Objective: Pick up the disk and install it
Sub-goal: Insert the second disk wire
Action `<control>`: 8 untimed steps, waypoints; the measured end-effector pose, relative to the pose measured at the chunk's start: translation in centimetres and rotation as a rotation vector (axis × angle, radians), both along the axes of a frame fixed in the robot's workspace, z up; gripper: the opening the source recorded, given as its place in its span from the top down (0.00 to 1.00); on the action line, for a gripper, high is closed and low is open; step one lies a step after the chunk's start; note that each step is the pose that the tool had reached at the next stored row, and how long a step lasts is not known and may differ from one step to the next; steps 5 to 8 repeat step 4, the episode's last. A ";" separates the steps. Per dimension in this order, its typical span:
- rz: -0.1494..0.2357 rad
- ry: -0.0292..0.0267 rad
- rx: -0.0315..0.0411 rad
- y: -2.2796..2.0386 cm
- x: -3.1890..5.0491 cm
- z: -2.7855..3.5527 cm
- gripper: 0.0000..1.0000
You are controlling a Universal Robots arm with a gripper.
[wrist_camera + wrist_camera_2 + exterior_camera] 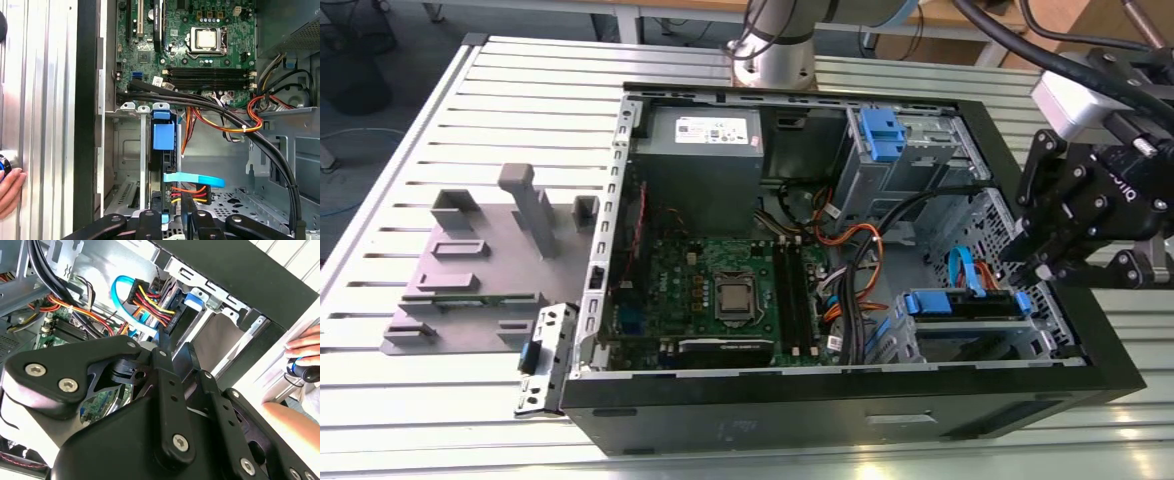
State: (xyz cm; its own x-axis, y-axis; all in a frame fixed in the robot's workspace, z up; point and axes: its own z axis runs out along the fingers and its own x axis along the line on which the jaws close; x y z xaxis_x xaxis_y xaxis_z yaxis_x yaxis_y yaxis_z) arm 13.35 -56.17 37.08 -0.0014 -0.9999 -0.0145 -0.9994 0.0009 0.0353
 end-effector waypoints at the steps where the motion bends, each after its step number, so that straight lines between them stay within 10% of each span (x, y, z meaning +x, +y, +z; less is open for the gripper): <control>1: 0.000 0.0000 -0.0001 0.00 0.00 0.03 0.70; 8: 0.000 0.0000 -0.0001 0.00 0.00 0.05 0.70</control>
